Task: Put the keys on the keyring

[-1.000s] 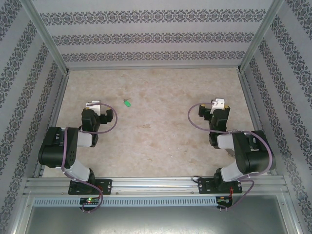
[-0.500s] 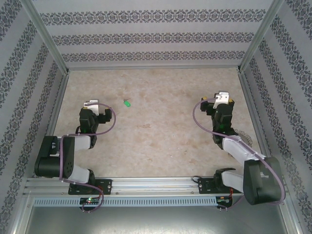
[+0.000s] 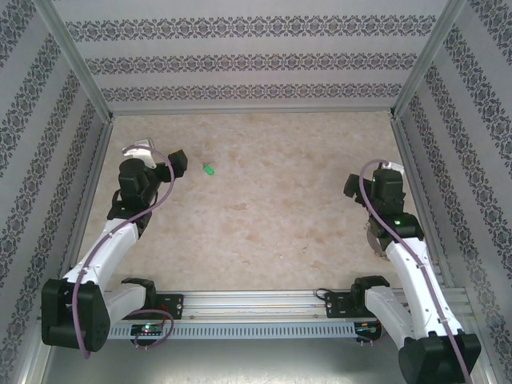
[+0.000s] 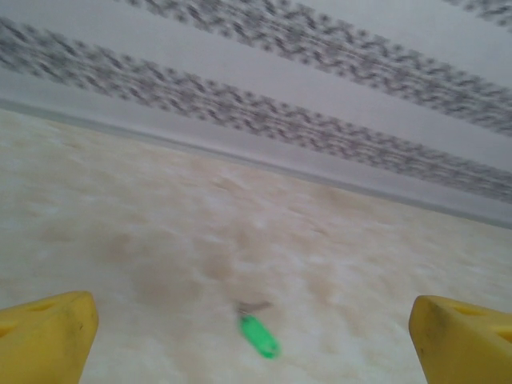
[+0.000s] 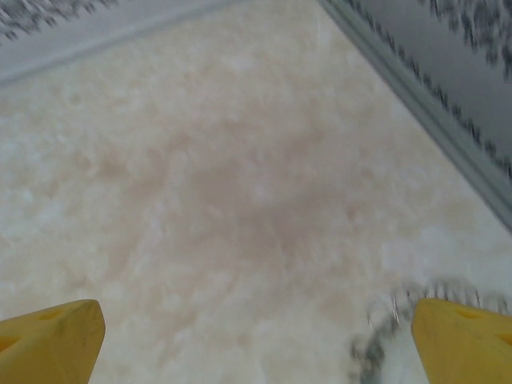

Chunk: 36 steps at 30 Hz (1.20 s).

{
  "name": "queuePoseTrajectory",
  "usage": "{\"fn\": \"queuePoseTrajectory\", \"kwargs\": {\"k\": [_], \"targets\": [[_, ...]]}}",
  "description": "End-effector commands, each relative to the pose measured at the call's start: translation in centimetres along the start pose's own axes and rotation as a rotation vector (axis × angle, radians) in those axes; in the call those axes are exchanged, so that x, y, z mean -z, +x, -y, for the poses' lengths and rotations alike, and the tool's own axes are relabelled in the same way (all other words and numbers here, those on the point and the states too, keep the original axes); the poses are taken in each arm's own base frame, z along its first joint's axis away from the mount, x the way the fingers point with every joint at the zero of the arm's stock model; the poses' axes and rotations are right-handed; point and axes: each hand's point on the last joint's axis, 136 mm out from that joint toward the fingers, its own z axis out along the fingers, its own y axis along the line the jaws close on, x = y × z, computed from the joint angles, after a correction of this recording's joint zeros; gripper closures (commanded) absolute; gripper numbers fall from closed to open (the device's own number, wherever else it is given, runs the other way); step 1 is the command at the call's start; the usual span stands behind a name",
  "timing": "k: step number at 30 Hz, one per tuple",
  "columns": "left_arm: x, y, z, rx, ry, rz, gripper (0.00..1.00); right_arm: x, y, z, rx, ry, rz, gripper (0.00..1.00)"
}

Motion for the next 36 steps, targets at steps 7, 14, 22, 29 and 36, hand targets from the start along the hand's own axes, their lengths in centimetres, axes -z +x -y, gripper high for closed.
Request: {"fn": "queuePoseTrajectory", "kwargs": {"k": [7,14,22,29,36], "targets": [[2.6,8.2,13.8,0.008,0.437,-0.345,0.00,0.0,7.1,1.6,-0.262,0.025,-0.311,0.02],[3.4,12.2,17.9,0.011,0.591,-0.378,0.00,-1.1,9.6,6.3,-0.471,0.195,-0.322,0.02],[3.5,12.8,18.1,0.040,0.616,-0.381,0.00,-3.5,11.4,8.0,-0.520,0.244,-0.402,0.02],[3.9,12.0,18.1,0.038,0.627,-0.336,0.00,-6.2,10.6,7.0,-0.461,0.203,-0.519,0.02],[3.7,11.9,17.2,0.028,0.596,-0.297,0.00,-9.4,10.1,5.3,-0.460,0.125,-0.624,0.02]]}}
